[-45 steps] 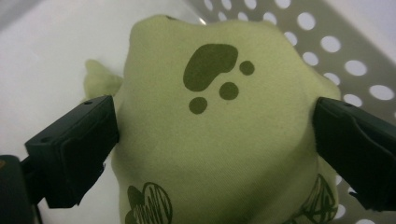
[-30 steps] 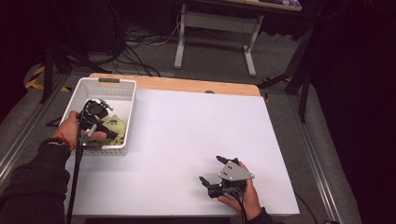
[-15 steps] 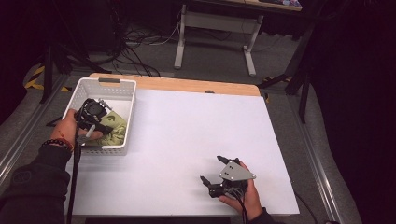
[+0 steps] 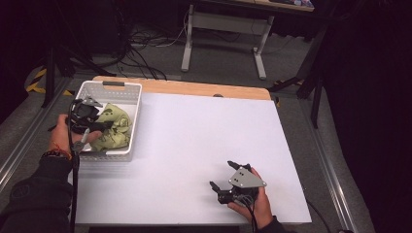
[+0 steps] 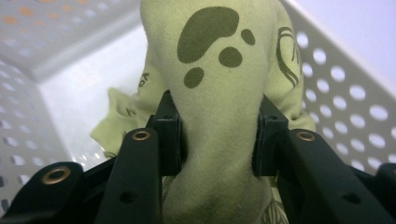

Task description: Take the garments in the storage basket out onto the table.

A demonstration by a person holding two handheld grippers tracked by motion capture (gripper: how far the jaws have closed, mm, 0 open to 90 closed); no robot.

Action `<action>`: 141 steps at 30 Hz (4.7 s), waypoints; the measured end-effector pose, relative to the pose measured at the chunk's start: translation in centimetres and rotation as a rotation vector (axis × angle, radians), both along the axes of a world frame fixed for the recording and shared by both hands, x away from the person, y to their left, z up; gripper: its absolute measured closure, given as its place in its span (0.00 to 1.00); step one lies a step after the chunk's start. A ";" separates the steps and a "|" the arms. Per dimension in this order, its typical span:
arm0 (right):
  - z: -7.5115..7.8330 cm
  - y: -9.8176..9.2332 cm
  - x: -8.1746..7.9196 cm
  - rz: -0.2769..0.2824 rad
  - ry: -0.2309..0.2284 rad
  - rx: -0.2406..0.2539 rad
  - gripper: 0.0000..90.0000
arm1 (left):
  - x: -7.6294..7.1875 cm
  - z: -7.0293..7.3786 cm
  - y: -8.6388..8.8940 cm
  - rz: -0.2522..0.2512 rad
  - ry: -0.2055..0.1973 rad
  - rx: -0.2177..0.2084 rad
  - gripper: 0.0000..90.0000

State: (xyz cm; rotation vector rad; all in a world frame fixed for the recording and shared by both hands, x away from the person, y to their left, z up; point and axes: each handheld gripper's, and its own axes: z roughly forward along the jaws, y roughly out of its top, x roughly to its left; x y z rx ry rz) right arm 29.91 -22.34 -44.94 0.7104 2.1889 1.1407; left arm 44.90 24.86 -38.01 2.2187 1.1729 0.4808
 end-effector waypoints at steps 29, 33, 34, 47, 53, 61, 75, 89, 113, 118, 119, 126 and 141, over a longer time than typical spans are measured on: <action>0.3 -0.5 0.2 -0.022 -0.018 0.041 0.14 | -3.2 6.8 -0.8 0.093 -0.365 -0.278 0.72; 0.3 -0.7 0.2 -0.027 -0.022 0.043 0.14 | -3.6 8.3 -2.0 0.069 -0.397 -0.291 0.72; 0.3 -0.7 0.2 -0.030 -0.020 0.048 0.14 | -3.7 8.5 -2.2 0.063 -0.401 -0.292 0.72; 0.4 -1.0 0.2 -0.039 -0.032 0.052 0.14 | -4.6 11.0 -7.9 -0.084 -0.447 -0.337 0.72; 0.4 -1.0 0.2 -0.037 -0.027 0.061 0.14 | -4.6 11.4 -11.0 -0.149 -0.448 -0.355 0.72; 0.6 -1.3 0.2 -0.046 -0.043 0.078 0.14 | -4.7 10.8 -15.0 -0.238 -0.418 -0.369 0.72; 1.0 -1.9 0.1 -0.067 -0.063 0.100 0.14 | -5.1 10.5 -21.0 -0.361 -0.395 -0.379 0.72; 1.0 -2.4 0.0 -0.074 -0.069 0.102 0.14 | -3.6 7.8 -22.0 -0.355 -0.343 -0.344 0.71; 0.7 -2.5 -0.1 -0.078 -0.063 0.077 0.15 | -2.8 1.8 -23.3 -0.320 -0.221 -0.224 0.38; 0.7 -2.4 -0.2 -0.071 -0.065 0.070 0.15 | -3.2 1.9 -23.2 -0.331 -0.246 -0.207 0.30; 0.7 -2.4 -0.2 -0.072 -0.065 0.071 0.15 | -3.3 1.8 -23.3 -0.331 -0.258 -0.185 0.29; 0.7 -2.4 -0.2 -0.068 -0.069 0.070 0.15 | -3.7 1.1 -23.8 -0.348 -0.290 -0.145 0.20; 0.5 -2.1 -0.3 -0.031 -0.061 0.063 0.15 | -5.2 1.0 -22.8 -0.381 -0.426 -0.131 0.17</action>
